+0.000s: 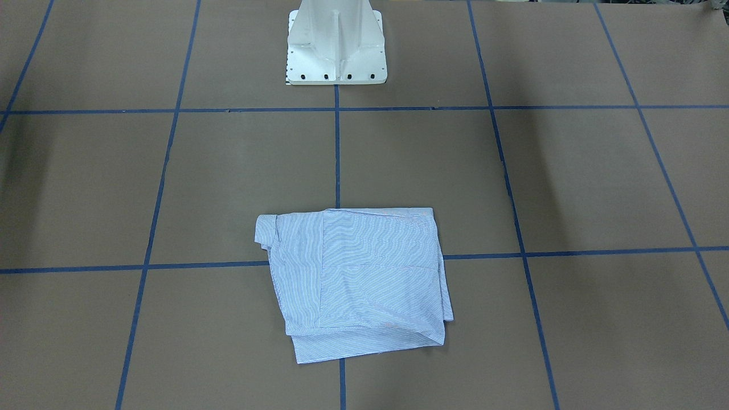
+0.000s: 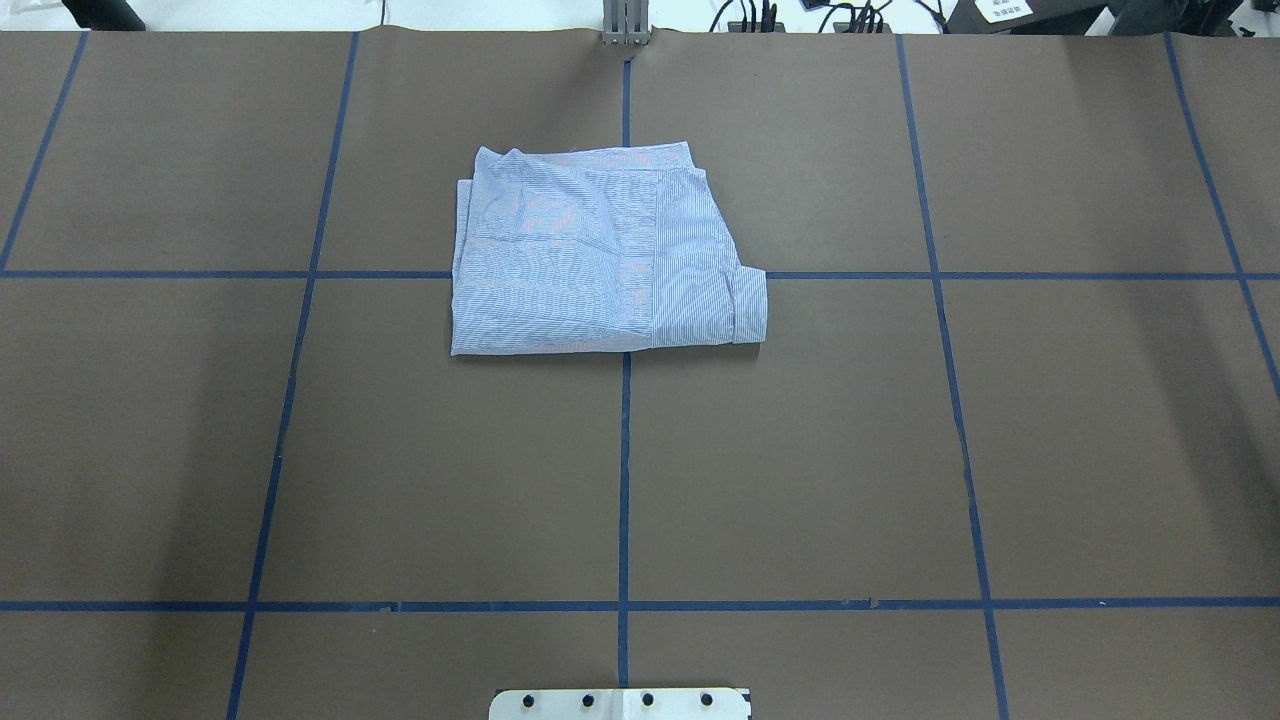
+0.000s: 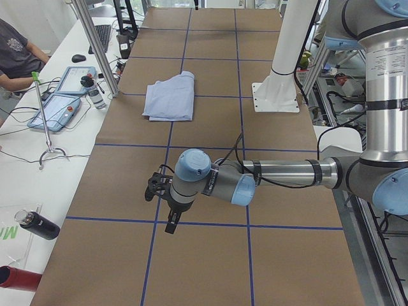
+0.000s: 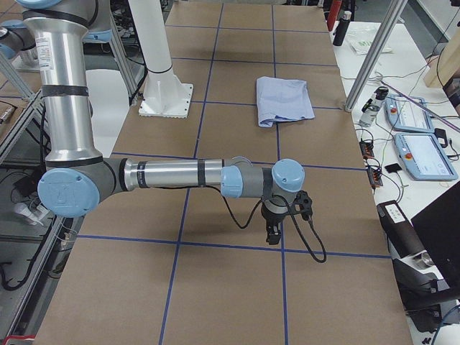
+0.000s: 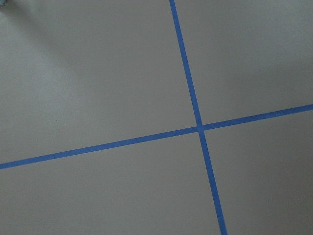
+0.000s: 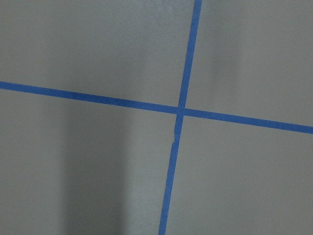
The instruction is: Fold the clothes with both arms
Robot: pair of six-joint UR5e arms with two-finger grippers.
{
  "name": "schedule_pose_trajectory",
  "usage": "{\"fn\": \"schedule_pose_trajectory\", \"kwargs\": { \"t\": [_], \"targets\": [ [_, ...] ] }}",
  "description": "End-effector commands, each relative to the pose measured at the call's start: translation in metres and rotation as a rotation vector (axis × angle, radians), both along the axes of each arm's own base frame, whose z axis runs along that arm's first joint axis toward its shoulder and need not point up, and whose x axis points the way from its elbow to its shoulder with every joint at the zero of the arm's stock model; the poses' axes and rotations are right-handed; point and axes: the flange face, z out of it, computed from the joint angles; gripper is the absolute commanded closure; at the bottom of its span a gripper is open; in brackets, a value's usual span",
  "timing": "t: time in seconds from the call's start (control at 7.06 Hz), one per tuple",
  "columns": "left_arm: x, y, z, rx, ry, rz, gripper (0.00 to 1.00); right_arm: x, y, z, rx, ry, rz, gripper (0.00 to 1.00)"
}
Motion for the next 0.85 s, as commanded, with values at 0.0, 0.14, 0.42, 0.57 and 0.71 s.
{"fn": "schedule_pose_trajectory", "kwargs": {
  "t": [0.0,0.14,0.42,0.57,0.71],
  "targets": [
    [0.0003,-0.0016,-0.0045,0.013,0.003,0.004,0.0,0.0,0.0017,0.0022,-0.004,-0.001,0.0,0.0],
    [-0.0006,-0.0037,-0.0055,0.015,-0.008,0.002,0.0,0.0,0.003,0.0016,-0.003,-0.002,-0.002,0.0],
    [-0.0001,-0.006,-0.0077,0.018,-0.007,0.002,0.0,0.0001,0.0029,0.0015,-0.001,-0.001,-0.002,0.0],
    [-0.0007,-0.005,-0.0054,0.013,-0.007,0.0,0.0,0.0001,0.003,0.0022,-0.003,-0.001,-0.002,0.0],
    [-0.0004,-0.0071,-0.0048,0.011,-0.01,0.0,0.0,-0.0007,0.0033,0.0046,-0.01,0.0,-0.002,0.0]
  ]
}}
